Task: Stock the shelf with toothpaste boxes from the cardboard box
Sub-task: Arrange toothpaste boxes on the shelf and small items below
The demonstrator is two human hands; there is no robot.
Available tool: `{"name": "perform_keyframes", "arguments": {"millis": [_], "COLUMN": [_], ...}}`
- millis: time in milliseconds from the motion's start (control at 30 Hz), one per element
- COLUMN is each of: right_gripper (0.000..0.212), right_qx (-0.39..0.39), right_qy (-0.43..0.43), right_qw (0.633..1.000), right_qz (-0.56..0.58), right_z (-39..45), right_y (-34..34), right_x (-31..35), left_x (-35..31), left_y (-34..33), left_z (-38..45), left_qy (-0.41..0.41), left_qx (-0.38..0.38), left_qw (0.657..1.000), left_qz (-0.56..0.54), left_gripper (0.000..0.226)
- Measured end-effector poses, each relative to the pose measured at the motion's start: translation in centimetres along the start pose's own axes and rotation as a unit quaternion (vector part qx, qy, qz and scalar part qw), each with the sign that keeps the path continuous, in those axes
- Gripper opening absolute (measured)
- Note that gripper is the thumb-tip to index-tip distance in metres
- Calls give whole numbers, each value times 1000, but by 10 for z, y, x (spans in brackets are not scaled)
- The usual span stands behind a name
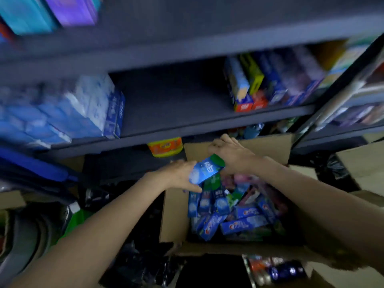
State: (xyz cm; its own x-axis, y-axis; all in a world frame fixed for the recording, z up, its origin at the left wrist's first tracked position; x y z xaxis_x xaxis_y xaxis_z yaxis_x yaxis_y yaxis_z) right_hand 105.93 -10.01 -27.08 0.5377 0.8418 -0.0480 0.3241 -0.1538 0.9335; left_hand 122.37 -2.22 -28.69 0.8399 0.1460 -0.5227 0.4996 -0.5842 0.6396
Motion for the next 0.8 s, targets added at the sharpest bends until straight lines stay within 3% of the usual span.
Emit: {"name": "perform_keyframes", "arguments": {"millis": [100, 233, 367, 467, 533, 600, 700, 800], "right_gripper": [53, 50, 26, 38, 42, 43, 30, 14], "right_qx": [-72, -186, -313, -256, -223, -221, -243, -296], "right_qy": [18, -8, -113, -132, -90, -40, 2, -11], "right_qw": [996, 978, 929, 900, 835, 781, 790, 801], "right_qz": [-58, 90, 162, 326, 496, 583, 563, 520], "right_z": [-25, -73, -100, -101, -100, -97, -89, -84], "right_y": [83, 189, 267, 300, 314, 324, 339, 356], "right_x": [-13, -40, -67, -69, -63, -65, -76, -92], "left_x": [-40, -79, -103, -122, -132, -137, -142, -150], "left_y": [57, 120, 165, 188, 200, 209, 222, 238], "left_z": [-37, -94, -134, -150, -156, -155, -146, -130], "left_qy": [-28, -73, -124, -154, -163, -165, -173, -207], "left_qx": [-92, -229, -345, -418, -447, -465, -468, -439], "left_qw": [995, 969, 930, 895, 879, 869, 866, 870], "left_qz": [-40, 55, 12, -24, -27, -30, -38, -84], "left_gripper": [45, 55, 61, 60, 60, 60, 58, 59]}}
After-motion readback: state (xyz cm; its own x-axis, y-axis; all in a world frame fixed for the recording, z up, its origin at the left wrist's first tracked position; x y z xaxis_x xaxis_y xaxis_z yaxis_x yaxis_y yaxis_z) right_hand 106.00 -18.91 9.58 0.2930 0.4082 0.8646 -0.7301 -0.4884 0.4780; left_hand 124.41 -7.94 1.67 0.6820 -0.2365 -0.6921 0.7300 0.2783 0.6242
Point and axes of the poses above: each hand's wrist, its own z-axis towards the middle knuckle, its own y-axis out of the back of the hand, x = y × z, the point moved 1 cm from there along z, towards the middle knuckle, and after that the axes turned 13 degrees about -z, right-handed, at the moved point
